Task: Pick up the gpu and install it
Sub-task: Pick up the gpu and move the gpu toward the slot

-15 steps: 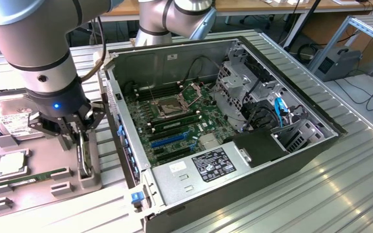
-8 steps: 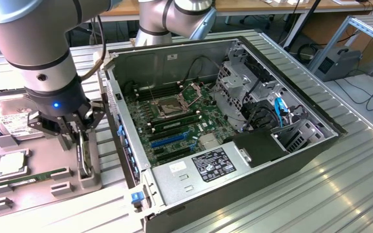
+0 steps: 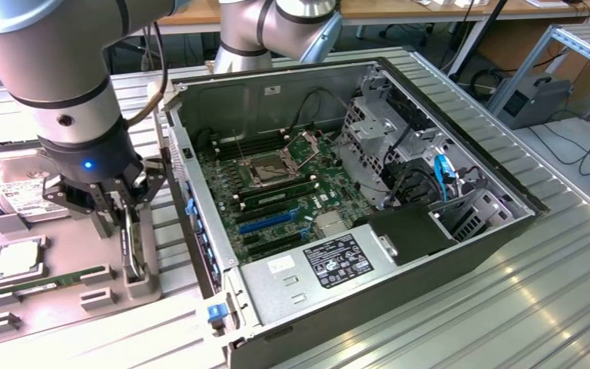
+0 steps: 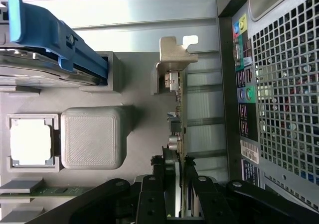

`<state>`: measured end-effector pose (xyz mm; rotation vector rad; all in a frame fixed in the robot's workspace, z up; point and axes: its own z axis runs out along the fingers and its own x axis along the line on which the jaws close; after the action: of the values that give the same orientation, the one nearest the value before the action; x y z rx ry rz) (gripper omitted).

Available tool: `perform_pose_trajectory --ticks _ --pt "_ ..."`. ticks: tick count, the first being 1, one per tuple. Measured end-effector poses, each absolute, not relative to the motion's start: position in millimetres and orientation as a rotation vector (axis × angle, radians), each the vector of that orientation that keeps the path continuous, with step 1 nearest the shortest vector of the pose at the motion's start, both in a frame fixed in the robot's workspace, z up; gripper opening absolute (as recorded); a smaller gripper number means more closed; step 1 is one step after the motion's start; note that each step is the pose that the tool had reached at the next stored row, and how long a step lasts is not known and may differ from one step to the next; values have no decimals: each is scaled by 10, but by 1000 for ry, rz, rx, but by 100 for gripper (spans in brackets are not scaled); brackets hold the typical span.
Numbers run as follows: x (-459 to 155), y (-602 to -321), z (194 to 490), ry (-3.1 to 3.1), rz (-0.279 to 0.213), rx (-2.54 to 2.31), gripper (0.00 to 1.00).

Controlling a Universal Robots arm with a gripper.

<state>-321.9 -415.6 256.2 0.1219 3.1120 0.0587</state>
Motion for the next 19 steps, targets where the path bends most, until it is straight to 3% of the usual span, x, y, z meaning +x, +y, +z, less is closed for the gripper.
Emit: perform_pose_trajectory --ticks 19 --pt "-3219 -4155 2630 3112 54 122 27"
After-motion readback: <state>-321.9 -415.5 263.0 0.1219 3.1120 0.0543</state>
